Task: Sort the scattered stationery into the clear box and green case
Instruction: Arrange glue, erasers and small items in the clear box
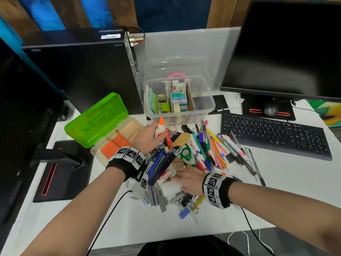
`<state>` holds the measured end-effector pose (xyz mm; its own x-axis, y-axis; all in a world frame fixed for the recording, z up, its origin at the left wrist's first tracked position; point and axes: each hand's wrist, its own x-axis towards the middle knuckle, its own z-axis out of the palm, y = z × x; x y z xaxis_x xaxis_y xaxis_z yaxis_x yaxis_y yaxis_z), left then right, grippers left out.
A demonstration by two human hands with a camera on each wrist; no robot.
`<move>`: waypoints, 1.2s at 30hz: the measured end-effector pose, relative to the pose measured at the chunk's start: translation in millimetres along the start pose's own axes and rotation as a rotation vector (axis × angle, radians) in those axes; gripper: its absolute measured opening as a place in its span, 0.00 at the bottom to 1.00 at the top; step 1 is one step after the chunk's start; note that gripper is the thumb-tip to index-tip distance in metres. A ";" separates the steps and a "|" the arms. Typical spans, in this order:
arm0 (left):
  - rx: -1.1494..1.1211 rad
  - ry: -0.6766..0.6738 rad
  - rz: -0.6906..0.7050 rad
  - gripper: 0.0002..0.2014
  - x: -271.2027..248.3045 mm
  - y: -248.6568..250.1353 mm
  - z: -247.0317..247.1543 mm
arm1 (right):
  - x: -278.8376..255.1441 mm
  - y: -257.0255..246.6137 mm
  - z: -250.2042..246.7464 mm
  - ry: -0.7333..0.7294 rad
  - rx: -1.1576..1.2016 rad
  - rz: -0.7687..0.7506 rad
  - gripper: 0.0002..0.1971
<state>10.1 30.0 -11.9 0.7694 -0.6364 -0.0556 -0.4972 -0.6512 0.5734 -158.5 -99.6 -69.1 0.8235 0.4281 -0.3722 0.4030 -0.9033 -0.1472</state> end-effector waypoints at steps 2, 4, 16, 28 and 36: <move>-0.011 0.006 0.003 0.17 4.4 0.8 -2.7 | 0.1 6.2 -0.4 0.030 0.021 -0.026 0.20; -0.024 -0.003 0.023 0.16 10.0 3.7 -7.1 | -1.0 10.5 -4.6 0.028 0.127 -0.023 0.15; -0.238 0.390 0.047 0.14 73.9 29.5 -61.8 | -4.5 139.2 -189.6 0.499 0.771 0.373 0.04; -0.216 0.200 0.042 0.12 123.5 33.0 -30.9 | 77.7 204.5 -196.9 0.187 0.183 0.407 0.11; -0.211 0.201 0.071 0.12 132.4 24.7 -28.6 | 100.0 184.5 -178.7 -0.155 -0.049 0.279 0.10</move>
<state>111.1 -58.5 18.3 0.8098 -0.5692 0.1419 -0.4748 -0.4940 0.7283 69.6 -218.2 30.3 0.8358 0.1509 -0.5279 0.1920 -0.9811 0.0236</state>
